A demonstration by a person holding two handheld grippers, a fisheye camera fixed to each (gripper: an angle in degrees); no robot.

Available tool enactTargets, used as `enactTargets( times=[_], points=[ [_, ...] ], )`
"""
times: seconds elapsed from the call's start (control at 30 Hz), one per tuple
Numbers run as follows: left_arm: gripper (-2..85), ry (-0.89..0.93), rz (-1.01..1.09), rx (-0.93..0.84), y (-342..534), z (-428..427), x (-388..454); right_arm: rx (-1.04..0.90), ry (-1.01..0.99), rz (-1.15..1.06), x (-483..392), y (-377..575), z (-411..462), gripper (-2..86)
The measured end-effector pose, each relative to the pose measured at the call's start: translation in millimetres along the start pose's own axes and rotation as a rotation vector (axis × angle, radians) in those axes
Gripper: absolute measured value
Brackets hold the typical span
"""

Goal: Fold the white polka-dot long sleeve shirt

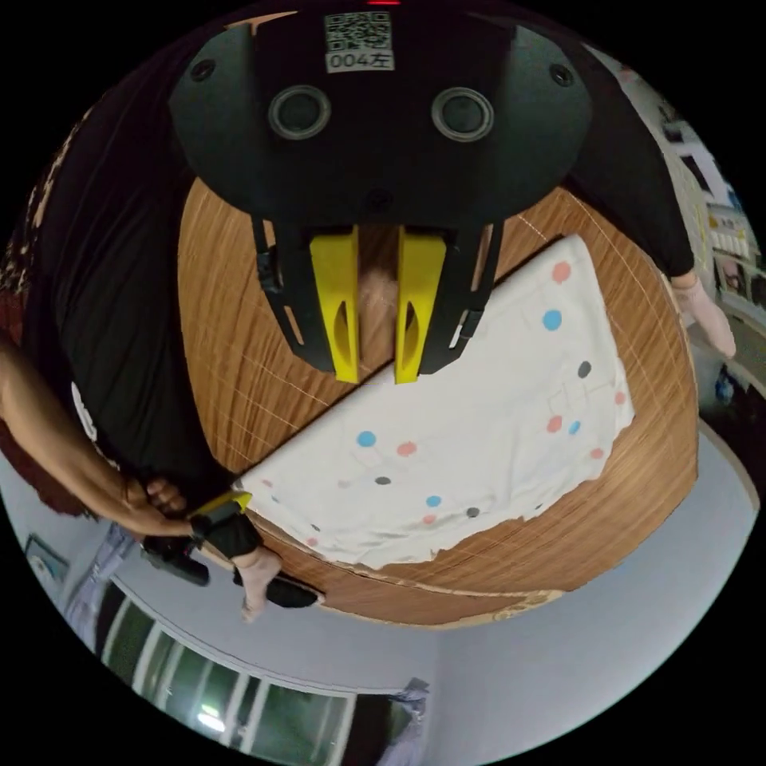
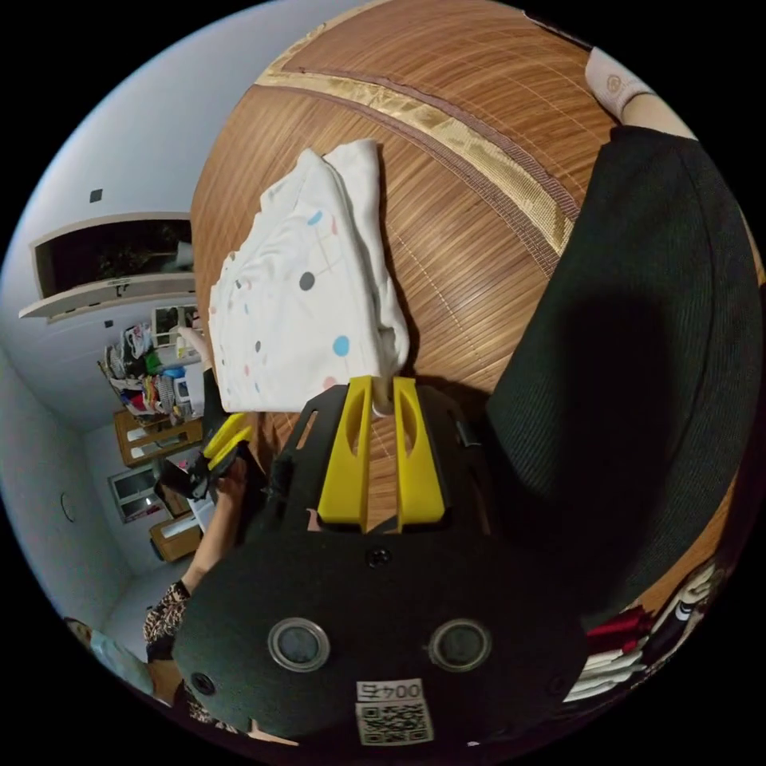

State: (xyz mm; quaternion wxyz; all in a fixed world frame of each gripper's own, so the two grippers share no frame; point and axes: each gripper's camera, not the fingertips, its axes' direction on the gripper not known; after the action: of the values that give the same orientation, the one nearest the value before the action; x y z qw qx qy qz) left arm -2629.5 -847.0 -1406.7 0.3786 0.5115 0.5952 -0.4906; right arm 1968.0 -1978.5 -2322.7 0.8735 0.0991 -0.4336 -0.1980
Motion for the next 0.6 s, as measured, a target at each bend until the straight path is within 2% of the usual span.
enactTargets(
  times=[0.3,0.4,0.6],
  points=[
    [13.1,-0.223,0.363,0.087,-53,4,229,0.038,-0.098,-0.102,12,52,-6,4.7],
    [13.9,-0.270,0.427,0.078,-69,14,276,0.039,-0.131,-0.148,11,77,-4,4.5],
    [12.6,-0.265,0.414,0.040,-75,22,318,0.043,-0.219,-0.234,10,132,5,4.3]
  ],
)
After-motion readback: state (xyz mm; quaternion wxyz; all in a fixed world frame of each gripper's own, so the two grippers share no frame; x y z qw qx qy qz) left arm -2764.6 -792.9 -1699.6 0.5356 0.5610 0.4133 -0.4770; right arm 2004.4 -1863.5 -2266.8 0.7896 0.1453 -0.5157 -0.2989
